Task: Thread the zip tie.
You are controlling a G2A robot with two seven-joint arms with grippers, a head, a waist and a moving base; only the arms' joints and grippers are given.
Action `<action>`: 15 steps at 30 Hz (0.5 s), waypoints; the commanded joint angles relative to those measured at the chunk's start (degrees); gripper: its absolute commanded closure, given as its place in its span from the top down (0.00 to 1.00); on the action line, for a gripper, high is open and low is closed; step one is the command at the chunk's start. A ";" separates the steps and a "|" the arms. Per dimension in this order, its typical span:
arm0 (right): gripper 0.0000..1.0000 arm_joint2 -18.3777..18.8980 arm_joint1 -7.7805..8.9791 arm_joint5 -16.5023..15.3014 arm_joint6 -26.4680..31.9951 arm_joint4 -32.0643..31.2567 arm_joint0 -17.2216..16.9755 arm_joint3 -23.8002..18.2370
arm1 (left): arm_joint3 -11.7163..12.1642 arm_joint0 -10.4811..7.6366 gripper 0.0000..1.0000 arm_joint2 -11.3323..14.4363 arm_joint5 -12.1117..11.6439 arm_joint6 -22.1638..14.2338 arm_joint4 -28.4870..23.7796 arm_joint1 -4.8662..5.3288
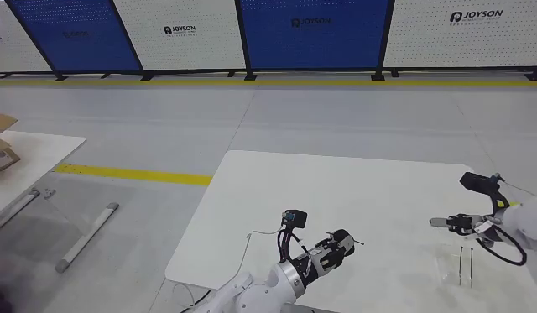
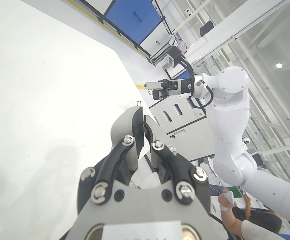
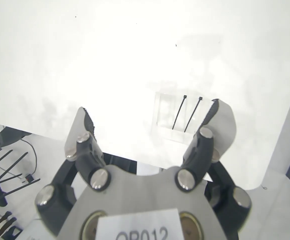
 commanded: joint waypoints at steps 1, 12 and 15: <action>1.00 0.00 0.00 0.00 0.00 0.00 0.00 0.00 | 0.00 0.00 0.00 0.00 0.00 0.00 0.00 0.00; 1.00 -4.13 -1.64 -0.41 -5.71 2.27 0.99 5.85 | 0.00 0.00 0.00 0.00 0.00 0.00 0.00 0.00; 1.00 -5.18 -2.26 -0.85 -5.36 4.38 2.46 9.14 | 0.00 0.00 0.00 0.00 0.00 0.00 0.00 0.00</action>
